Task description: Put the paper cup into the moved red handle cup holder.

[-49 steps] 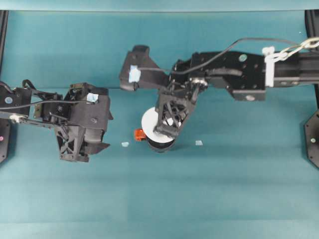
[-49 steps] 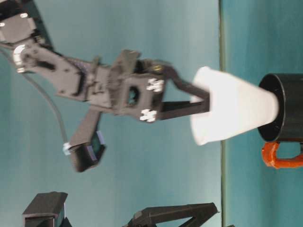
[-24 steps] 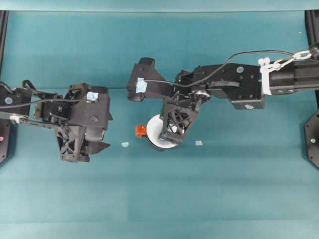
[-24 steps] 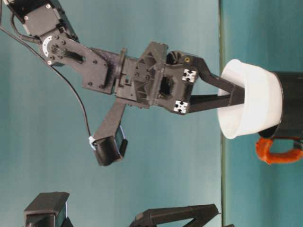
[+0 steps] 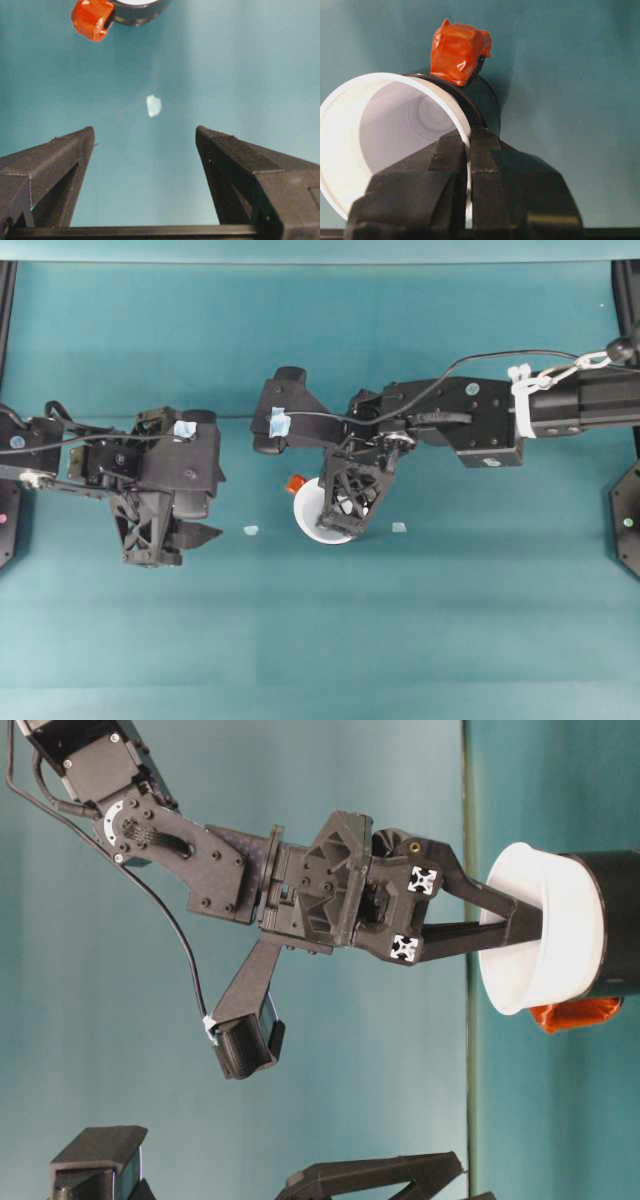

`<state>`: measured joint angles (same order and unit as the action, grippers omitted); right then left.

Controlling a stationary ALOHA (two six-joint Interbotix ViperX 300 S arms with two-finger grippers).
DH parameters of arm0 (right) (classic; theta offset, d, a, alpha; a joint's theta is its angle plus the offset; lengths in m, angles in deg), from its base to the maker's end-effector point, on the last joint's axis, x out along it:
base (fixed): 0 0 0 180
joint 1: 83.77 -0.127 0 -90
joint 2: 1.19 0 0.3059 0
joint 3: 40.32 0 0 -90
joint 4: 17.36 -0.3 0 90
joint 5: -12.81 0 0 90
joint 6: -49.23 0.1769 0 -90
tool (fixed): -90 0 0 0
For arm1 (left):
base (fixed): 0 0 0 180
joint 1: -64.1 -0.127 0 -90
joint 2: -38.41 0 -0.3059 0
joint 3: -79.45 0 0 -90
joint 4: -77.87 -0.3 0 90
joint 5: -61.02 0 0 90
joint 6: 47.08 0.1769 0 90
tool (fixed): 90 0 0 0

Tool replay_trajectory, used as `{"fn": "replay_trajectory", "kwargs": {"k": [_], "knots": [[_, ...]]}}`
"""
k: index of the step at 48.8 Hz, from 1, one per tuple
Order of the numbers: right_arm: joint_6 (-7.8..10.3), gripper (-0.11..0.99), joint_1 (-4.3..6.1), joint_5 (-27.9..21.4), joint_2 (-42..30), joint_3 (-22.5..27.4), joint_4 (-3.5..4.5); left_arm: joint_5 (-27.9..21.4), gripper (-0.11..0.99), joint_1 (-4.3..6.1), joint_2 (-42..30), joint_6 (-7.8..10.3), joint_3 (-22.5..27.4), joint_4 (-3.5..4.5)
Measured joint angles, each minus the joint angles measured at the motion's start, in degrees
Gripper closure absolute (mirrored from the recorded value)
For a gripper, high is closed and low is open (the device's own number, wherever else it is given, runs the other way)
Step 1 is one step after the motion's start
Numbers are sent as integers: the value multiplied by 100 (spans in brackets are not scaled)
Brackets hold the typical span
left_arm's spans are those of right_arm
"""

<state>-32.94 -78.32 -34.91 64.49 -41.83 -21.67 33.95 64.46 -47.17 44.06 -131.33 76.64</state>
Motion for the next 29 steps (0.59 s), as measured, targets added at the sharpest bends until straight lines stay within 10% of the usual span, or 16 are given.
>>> {"fn": "replay_trajectory", "kwargs": {"k": [29], "knots": [[0,94,-26,79,0,0,-123,9,-2,0,0,9,0,0]]}}
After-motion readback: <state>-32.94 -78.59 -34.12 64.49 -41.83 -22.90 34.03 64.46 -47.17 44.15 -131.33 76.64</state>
